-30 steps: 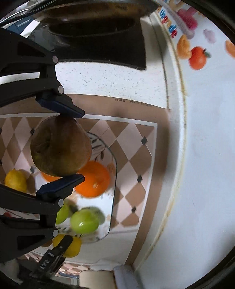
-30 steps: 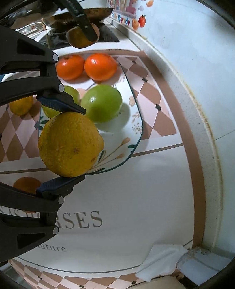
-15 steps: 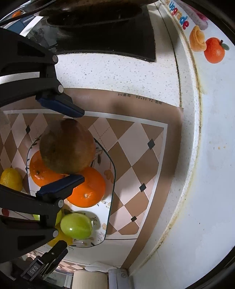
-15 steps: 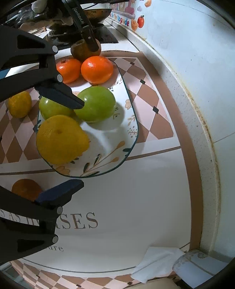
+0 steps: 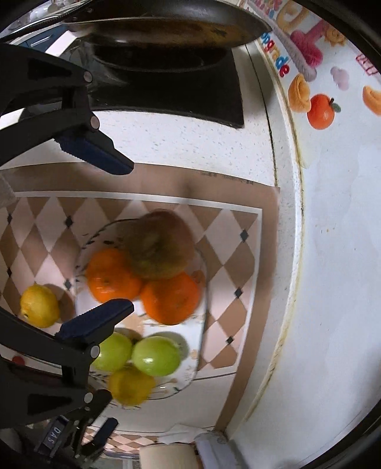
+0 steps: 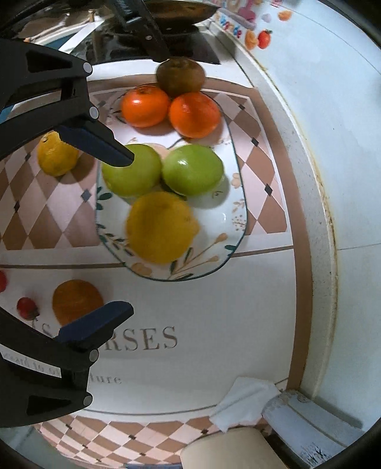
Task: Organize fruits
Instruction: 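Set pear with left gripper and lemon with right gripper onto the plate, then raise both grippers away from the plate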
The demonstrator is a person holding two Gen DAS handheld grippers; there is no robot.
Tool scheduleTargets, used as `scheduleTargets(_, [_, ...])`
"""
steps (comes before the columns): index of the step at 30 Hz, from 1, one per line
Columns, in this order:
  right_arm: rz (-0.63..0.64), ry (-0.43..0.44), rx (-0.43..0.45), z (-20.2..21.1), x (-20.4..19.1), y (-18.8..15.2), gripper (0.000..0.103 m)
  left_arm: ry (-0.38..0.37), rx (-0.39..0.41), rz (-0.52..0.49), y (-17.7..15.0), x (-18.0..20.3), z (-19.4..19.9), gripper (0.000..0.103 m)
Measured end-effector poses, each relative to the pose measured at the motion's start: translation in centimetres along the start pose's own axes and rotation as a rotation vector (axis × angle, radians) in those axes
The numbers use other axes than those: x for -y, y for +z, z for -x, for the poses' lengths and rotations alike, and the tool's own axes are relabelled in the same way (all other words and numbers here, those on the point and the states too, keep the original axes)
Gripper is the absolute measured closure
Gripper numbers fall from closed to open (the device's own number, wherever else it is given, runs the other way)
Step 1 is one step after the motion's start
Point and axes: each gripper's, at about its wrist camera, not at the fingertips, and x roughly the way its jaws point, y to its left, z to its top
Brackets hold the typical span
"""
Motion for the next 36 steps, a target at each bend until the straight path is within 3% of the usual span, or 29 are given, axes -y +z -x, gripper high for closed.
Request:
scheduleTargets(10, [0.045,-0.042,0.101,5.0,-0.1,-4.4,0.008,0.012,0.088,-0.028,-6.1,1.7,3.3,0.017])
scheduleTargets(21, [0.089,-0.037,0.213,11.5,-1.4,-9.9,0.008,0.008,0.253,-0.044,-11.0,1.8,10.6,0.017])
scheduleTargets(36, [0.117,-0.019,0.383,21.4,-2.2,-16.7,0.008,-0.055,0.379,-0.064,-16.8,1.8,18.5,0.017])
